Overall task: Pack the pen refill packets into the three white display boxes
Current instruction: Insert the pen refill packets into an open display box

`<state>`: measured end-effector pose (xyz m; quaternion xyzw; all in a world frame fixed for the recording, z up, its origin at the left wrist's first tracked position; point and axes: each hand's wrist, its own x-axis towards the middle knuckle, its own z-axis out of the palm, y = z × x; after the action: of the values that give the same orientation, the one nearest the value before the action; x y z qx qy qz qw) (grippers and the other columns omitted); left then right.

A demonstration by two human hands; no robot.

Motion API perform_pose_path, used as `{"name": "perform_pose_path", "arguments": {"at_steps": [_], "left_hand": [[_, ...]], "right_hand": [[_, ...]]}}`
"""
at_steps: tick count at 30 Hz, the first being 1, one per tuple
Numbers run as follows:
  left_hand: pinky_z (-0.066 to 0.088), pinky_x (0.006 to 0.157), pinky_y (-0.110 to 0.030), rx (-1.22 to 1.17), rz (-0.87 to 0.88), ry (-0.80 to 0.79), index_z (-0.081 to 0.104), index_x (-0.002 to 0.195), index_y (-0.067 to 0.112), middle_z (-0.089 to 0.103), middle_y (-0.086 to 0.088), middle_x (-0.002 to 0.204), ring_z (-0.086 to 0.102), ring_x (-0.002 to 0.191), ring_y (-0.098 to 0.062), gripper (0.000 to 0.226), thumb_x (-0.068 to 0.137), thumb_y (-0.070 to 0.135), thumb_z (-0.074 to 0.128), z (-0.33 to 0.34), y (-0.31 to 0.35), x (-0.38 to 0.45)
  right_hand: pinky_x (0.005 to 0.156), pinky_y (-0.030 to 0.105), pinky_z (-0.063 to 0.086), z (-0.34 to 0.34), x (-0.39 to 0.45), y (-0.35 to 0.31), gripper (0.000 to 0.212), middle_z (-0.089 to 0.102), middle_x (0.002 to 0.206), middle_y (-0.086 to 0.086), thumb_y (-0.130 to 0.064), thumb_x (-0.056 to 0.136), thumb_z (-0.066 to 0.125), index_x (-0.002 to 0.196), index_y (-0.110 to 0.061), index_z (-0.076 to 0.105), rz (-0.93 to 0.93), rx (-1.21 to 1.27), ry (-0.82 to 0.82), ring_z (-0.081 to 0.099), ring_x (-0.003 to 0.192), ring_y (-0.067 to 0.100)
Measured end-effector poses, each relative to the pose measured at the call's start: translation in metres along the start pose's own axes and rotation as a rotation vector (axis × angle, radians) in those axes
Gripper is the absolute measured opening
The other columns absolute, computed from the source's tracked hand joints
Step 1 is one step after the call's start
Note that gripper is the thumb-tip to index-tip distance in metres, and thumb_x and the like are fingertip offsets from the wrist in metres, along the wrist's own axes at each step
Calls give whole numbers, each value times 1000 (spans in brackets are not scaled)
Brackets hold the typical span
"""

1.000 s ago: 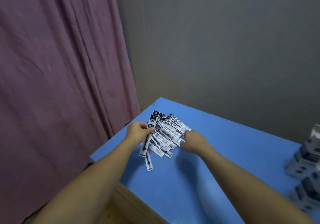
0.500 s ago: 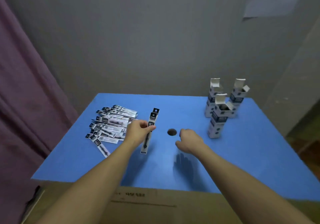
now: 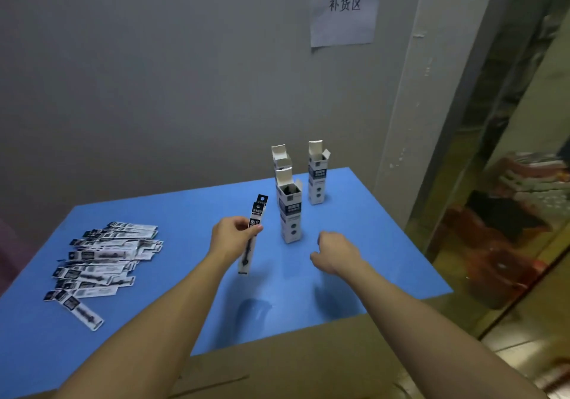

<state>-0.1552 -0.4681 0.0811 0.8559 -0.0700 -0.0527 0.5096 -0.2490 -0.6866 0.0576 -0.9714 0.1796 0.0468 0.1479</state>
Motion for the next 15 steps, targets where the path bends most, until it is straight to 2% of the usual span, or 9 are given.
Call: {"name": "perform_pose_path", "arguments": {"at_steps": [6, 10, 15], "left_hand": [[37, 56, -26, -3, -45, 74, 71, 74, 12, 61, 4, 65, 51, 64, -16, 22, 86, 29, 79, 55, 25, -13], [31, 53, -22, 30, -92, 158, 72, 83, 8, 61, 2, 70, 48, 60, -8, 24, 89, 31, 75, 80, 36, -26], [39, 59, -28, -36, -115, 230, 71, 73, 10, 63, 0, 66, 54, 71, -19, 24, 87, 29, 78, 88, 35, -30]], "right_hand": [[89, 39, 51, -24, 1, 73, 38, 56, 124, 10, -34, 92, 54, 121, -9, 53, -31, -15, -8, 56, 113, 31], [84, 36, 50, -33, 8, 110, 36, 57, 121, 10, -32, 92, 54, 119, -9, 53, -73, -42, -12, 57, 109, 30], [88, 38, 50, -38, 22, 127, 39, 56, 125, 11, -32, 92, 53, 122, -8, 53, -155, -63, -59, 56, 113, 31]]}}
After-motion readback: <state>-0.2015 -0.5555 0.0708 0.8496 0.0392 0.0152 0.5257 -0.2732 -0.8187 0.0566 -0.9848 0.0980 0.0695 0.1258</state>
